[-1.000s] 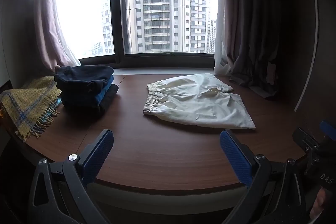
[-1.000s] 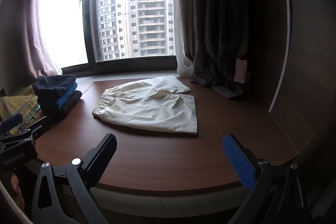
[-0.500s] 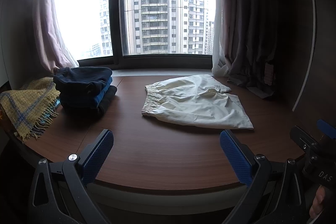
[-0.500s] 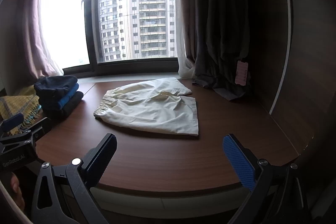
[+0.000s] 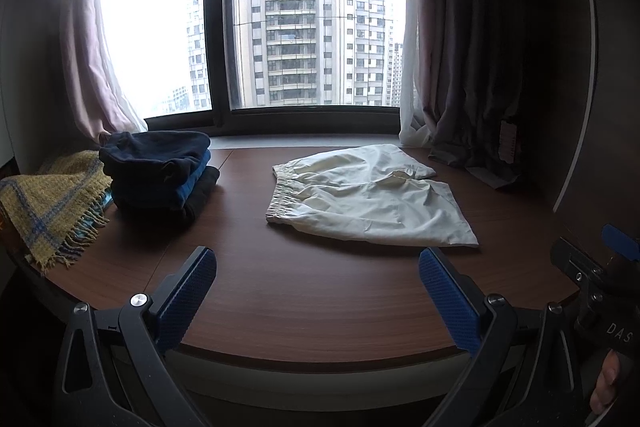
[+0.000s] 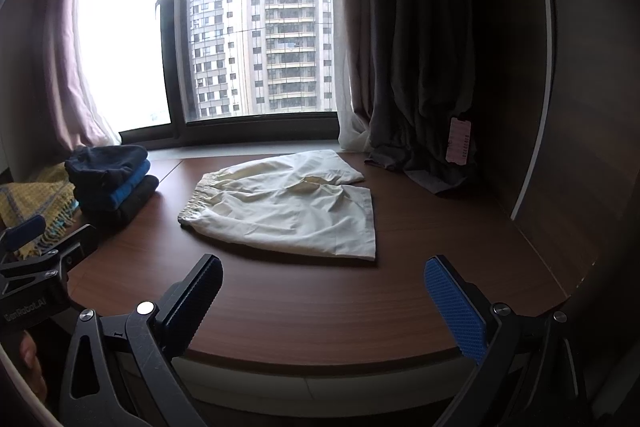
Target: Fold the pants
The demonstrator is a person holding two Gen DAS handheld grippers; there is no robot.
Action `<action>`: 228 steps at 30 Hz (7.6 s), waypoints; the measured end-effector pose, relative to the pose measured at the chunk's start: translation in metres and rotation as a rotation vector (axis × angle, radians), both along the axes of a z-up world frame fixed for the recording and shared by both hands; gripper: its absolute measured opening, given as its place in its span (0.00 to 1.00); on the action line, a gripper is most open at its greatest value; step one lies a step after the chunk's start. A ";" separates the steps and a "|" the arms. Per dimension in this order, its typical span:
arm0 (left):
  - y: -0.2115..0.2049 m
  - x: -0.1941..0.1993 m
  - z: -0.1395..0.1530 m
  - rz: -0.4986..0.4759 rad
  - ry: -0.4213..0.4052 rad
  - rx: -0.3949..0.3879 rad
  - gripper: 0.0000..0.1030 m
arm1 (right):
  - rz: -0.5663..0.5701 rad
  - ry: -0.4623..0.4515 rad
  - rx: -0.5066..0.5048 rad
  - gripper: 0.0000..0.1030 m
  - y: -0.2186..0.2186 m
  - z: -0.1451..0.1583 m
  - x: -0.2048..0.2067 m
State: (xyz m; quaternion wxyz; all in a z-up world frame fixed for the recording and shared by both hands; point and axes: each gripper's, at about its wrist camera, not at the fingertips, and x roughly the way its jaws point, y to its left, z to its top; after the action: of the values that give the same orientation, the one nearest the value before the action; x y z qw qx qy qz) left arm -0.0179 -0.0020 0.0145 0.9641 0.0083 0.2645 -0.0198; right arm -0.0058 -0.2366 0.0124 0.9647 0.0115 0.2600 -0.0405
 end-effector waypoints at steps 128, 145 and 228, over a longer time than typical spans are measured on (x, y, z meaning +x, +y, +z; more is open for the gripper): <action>-0.024 0.268 -0.173 -0.449 0.174 0.363 0.83 | 0.288 0.156 -0.372 0.72 0.076 -0.159 0.261; -0.020 0.295 -0.166 -0.524 0.264 0.255 0.11 | 0.275 0.213 -0.389 0.63 0.066 -0.173 0.264; 0.042 0.393 -0.088 -0.351 0.474 0.169 0.08 | 0.783 0.608 -0.736 0.05 0.127 -0.027 0.435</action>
State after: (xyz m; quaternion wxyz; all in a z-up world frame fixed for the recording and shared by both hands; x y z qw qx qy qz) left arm 0.3746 0.0403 -0.0735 0.8534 0.1290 0.4772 -0.1653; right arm 0.4292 -0.1094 -0.0149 0.7314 -0.4305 0.4773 0.2280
